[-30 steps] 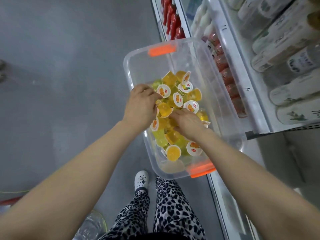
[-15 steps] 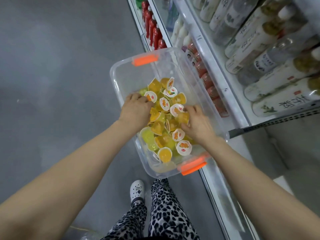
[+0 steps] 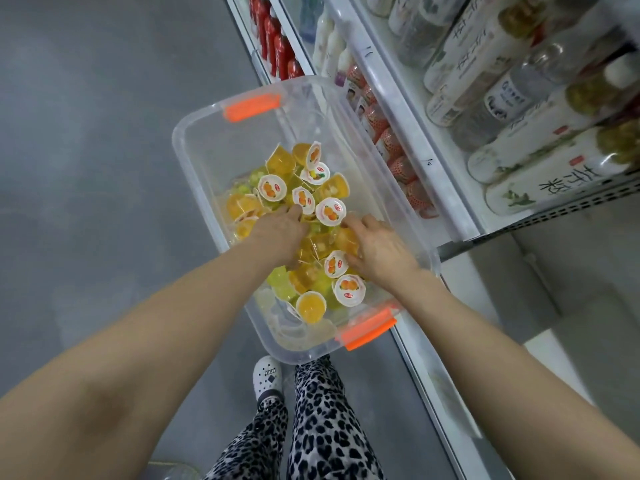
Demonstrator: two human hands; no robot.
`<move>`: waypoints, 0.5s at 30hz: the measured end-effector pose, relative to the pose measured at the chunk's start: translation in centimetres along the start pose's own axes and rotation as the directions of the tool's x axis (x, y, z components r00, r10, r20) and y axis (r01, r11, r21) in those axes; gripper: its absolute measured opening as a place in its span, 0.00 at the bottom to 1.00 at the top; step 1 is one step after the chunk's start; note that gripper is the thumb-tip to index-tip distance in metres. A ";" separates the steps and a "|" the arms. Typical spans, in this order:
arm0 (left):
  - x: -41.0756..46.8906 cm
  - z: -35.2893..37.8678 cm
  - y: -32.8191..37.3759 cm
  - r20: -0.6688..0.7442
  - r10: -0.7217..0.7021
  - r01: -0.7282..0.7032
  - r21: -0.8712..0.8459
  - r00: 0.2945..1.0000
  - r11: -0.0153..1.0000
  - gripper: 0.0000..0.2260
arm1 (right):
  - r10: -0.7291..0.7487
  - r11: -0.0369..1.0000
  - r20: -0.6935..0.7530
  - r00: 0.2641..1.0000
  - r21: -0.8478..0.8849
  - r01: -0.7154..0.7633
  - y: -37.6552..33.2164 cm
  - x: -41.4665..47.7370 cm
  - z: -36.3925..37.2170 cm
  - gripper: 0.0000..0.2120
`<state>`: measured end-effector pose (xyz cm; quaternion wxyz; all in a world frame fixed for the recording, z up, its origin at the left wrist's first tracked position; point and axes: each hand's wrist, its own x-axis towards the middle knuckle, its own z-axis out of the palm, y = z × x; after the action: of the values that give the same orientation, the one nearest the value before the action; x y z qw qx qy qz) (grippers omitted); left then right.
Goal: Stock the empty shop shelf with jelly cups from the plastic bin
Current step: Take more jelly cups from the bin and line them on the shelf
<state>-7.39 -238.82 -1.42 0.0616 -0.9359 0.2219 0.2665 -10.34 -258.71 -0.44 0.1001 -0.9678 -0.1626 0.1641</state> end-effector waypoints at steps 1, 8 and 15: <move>0.0 0.1 -0.2 -0.007 0.002 -0.002 -0.020 1.000 1.000 0.31 | 0.004 1.000 -0.003 1.000 0.002 -0.004 0.0 0.0 -0.1 0.30; -2.4 -1.3 -0.5 -0.123 -0.074 0.011 -0.446 0.990 0.895 0.32 | 0.103 0.980 -0.114 0.988 0.179 -0.081 -1.2 -0.9 -1.8 0.26; -6.2 -3.6 0.7 -0.095 -0.206 -0.015 -0.933 0.974 0.359 0.24 | 0.195 0.951 -0.269 0.943 0.285 -0.116 -2.3 -4.9 -5.0 0.24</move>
<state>-10.76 -237.90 4.90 -0.4828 -0.8399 -0.0170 0.2474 -13.67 -258.96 6.18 0.2386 -0.9690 -0.0449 0.0463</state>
